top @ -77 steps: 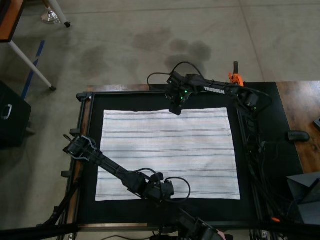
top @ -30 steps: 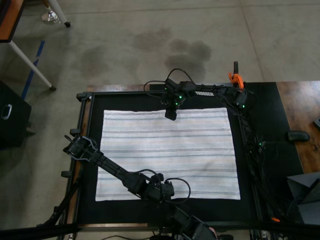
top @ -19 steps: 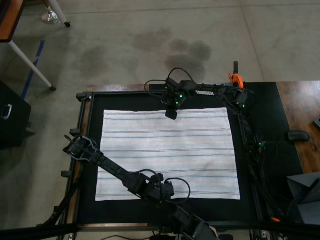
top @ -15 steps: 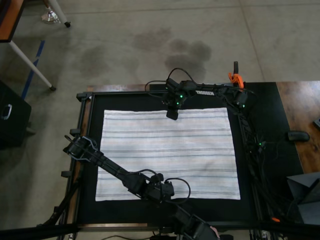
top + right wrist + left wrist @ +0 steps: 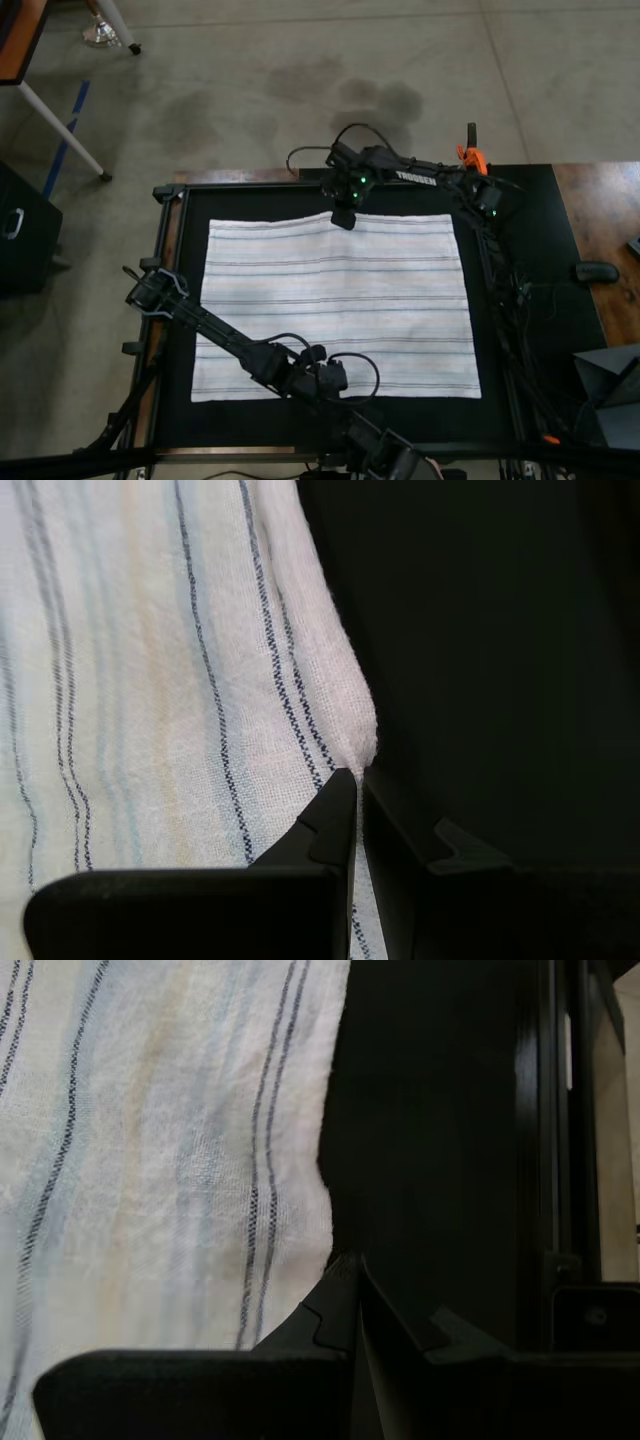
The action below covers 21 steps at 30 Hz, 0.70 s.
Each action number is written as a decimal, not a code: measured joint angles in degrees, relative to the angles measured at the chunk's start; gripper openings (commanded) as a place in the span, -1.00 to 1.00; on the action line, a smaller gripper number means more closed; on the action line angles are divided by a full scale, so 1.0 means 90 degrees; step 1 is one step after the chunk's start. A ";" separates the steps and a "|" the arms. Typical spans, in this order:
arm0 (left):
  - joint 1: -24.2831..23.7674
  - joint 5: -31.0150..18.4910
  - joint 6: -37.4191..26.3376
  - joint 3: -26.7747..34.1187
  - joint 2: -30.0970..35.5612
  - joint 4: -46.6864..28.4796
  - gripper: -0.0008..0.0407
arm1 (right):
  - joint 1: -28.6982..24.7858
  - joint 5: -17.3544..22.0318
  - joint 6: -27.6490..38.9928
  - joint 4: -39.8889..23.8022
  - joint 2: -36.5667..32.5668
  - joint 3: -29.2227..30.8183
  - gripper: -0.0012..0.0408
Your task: Fold the towel
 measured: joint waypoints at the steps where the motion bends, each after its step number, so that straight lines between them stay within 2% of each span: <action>1: 0.0000 -0.0007 0.0000 0.0000 -0.0046 -0.0029 -0.96 | 0.0005 -0.0005 0.0000 -0.0131 -0.0002 0.0146 -0.94; 5: 0.0002 -0.0189 0.0000 0.0012 -0.0335 -0.0194 -0.96 | 0.0017 -0.0007 0.0005 -0.0741 -0.0002 0.0797 -0.94; 9: 0.0000 -0.0510 0.0114 0.0299 -0.0435 -0.0789 -0.96 | 0.0015 -0.0002 0.0007 -0.1253 -0.0007 0.1484 -0.94; 12: 0.0002 -0.0551 0.0202 0.0389 -0.0459 -0.0782 -0.96 | 0.0012 0.0002 0.0049 -0.1411 -0.0010 0.1821 -0.94; 16: -0.0058 -0.0542 0.0090 0.0236 -0.0209 -0.0483 -0.96 | 0.0010 0.0005 0.0068 -0.1430 -0.0010 0.1858 -0.94; 21: -0.0175 -0.0520 -0.0085 0.0175 0.0355 -0.0432 -0.96 | 0.0007 0.0019 -0.0056 -0.1443 -0.0012 0.1474 -0.94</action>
